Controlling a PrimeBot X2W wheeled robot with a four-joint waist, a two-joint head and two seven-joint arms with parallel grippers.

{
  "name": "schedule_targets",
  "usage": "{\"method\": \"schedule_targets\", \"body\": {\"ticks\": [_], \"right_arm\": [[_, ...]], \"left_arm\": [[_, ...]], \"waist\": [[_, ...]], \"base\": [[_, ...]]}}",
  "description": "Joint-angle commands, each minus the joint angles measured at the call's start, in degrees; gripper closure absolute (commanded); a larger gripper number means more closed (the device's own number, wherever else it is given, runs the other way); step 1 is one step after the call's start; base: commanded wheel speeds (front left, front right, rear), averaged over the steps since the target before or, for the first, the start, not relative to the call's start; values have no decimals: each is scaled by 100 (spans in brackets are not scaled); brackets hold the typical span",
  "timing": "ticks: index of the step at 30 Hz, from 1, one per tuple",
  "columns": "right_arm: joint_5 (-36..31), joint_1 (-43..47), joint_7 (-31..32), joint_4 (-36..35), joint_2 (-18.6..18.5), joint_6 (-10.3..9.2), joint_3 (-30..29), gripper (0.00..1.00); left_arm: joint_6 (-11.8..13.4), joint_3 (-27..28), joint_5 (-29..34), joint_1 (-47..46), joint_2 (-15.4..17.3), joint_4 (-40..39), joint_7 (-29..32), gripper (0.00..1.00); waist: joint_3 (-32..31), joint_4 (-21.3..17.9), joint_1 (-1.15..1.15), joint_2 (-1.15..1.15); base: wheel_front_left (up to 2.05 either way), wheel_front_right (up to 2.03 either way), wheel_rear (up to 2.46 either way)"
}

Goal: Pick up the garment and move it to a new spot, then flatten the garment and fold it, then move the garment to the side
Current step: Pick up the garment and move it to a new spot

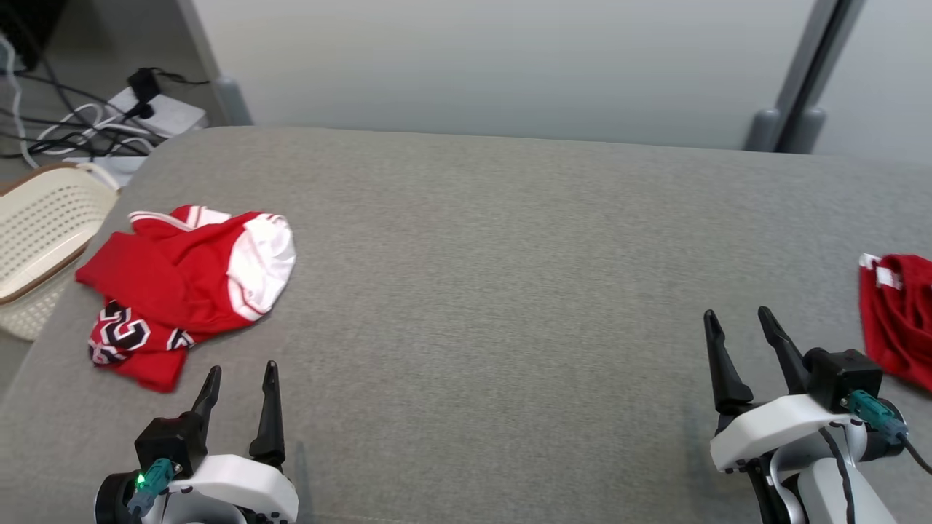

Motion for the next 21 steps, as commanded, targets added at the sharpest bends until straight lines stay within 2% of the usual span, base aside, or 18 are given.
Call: {"method": "schedule_targets", "body": {"ticks": [1,3,13,21], "right_arm": [[14,-65,-35,-181,-5,41,198,0],[21,-63,-35,-167,-7,41,239,0],[29,-159,-35,-123,-1,41,461,0],[-2,-204,-35,-60,15,41,531,0]], "left_arm": [[46,190,-76,-69,75,-121,-59,0],[51,198,-97,-63,75,-111,-59,0],[134,341,-281,5,75,-27,-59,0],[139,401,-358,-35,75,66,-59,0]], "waist": [[2,326,0,0],[3,444,0,0],[171,1513,0,0],[236,1991,0,0]], "base": [[0,0,0],[0,0,0],[0,0,0],[0,0,0]]}}
